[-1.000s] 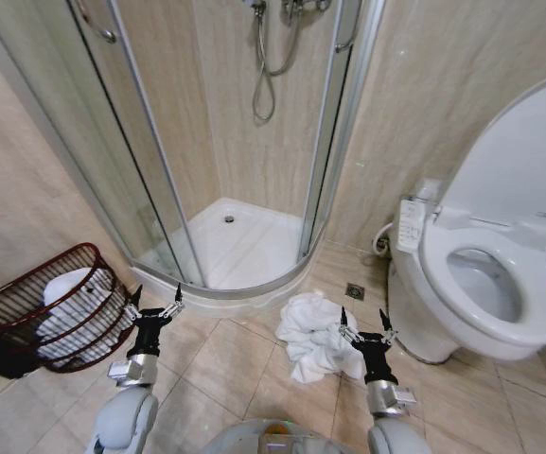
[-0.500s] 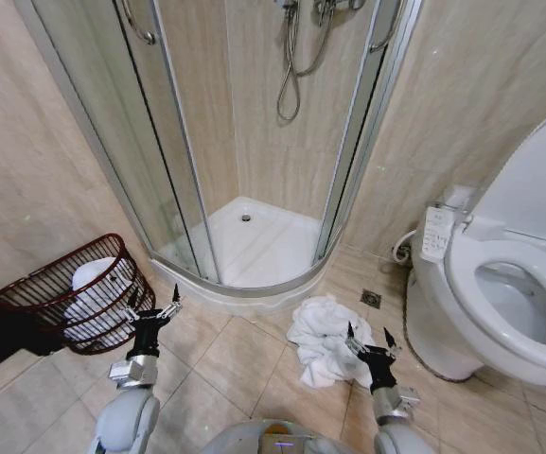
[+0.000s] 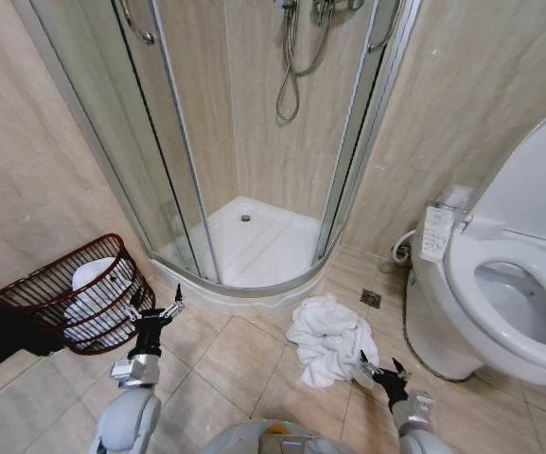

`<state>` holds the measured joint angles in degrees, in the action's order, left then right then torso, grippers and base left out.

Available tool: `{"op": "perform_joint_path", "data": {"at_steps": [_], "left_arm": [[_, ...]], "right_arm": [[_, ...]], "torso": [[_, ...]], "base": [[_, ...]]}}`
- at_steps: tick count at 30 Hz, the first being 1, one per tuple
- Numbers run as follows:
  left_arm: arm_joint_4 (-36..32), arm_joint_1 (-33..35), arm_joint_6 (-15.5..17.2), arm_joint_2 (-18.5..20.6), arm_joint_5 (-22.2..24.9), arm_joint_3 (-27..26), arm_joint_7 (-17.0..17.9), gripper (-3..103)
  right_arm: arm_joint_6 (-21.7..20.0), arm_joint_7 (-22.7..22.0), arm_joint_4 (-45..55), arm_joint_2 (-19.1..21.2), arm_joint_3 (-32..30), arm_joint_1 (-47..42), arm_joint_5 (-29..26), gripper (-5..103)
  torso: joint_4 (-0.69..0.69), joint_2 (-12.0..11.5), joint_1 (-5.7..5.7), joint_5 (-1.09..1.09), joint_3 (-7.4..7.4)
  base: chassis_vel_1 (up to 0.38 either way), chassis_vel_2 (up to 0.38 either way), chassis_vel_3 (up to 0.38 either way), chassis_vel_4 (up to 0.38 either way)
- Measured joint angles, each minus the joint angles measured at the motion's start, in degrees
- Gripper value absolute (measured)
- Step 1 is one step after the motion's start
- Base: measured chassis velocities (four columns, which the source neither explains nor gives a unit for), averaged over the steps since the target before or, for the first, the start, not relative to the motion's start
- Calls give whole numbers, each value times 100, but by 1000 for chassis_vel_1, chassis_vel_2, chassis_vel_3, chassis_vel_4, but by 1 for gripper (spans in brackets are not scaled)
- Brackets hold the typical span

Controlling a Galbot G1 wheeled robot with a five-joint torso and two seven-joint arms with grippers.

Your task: Discard the used towel into the hamper.

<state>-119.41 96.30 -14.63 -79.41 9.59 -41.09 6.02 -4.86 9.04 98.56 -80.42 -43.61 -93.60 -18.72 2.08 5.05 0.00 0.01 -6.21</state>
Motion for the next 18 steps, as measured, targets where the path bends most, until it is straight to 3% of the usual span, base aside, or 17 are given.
{"op": "perform_joint_path", "data": {"at_steps": [1, 2, 3, 5, 15, 18], "left_arm": [[6, -5, -5, 4, 1, 0, -1, 100], [22, -12, -13, 22, 6, -5, -1, 100], [22, -12, -13, 22, 6, -5, -1, 100], [34, -27, -20, 46, 11, -15, -1, 100], [78, -116, 9, 66, 11, -15, -96, 100], [99, -159, 70, 53, -12, 3, -172, 100]], "right_arm": [[63, 229, -130, 16, -51, 88, -44, 100], [241, 807, -430, 48, -175, 279, -124, 100], [241, 807, -430, 48, -175, 279, -124, 100], [402, 1612, -858, 111, -343, 566, -133, 100], [-17, 1541, -1549, 187, -196, 1200, -123, 100], [-403, 1570, -1745, 248, -99, 1460, -56, 100]], "torso": [[1, 0, 0, -1, 0], [-1, 0, 0, 0, -1], [-1, 0, 0, 0, -1], [1, 0, 0, 0, 0], [-1, 0, 0, 0, -1], [-1, 1, 0, 0, -1]], "base": [[0, 0, 0, 0], [0, 0, 0, 0], [0, 0, 0, 0], [0, 0, 0, 0], [0, 0, 0, 0], [0, 0, 0, 0]]}}
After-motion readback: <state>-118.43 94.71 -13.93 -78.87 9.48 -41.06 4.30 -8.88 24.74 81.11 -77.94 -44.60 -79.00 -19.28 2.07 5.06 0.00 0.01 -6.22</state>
